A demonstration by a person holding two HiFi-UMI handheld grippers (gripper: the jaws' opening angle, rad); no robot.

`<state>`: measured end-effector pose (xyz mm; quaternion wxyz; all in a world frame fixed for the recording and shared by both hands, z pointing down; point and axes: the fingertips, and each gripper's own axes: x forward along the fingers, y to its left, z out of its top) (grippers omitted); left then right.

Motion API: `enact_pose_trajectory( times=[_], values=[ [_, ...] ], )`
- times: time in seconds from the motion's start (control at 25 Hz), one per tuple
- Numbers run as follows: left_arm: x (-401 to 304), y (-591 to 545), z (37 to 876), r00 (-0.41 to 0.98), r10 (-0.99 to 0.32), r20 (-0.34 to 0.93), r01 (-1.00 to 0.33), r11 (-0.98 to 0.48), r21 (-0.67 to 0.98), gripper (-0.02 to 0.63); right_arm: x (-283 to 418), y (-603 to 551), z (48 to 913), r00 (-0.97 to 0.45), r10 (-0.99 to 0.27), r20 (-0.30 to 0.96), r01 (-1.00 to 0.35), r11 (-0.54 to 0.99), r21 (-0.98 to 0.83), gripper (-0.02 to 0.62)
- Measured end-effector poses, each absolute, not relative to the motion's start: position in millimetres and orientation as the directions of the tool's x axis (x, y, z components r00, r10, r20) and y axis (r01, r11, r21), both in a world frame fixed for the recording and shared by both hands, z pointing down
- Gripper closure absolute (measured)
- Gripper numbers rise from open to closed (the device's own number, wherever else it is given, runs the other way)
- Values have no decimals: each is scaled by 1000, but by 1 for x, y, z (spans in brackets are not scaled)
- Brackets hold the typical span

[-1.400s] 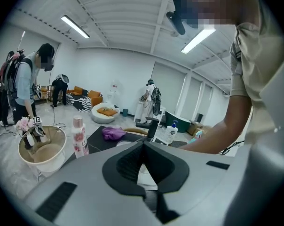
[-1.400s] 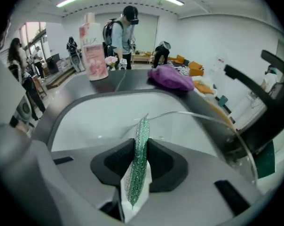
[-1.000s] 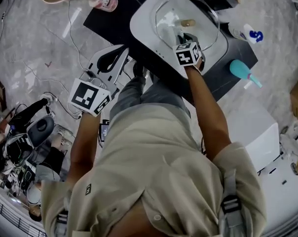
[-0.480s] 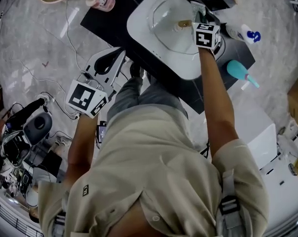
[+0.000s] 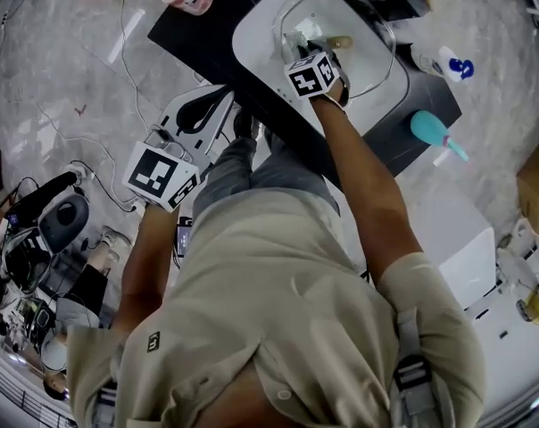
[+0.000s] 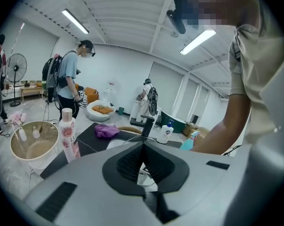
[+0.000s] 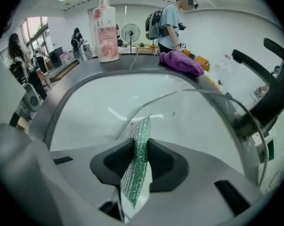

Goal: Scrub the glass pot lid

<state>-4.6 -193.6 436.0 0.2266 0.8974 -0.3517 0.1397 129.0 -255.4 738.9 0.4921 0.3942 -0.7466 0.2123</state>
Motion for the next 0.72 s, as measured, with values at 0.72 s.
enact_pose_trajectory(
  times=[0.72],
  values=[
    [-14, -198, 453, 733, -552, 397, -677, -647, 350, 592, 302, -333, 642, 25, -661, 750, -945, 228, 232, 491]
  ],
)
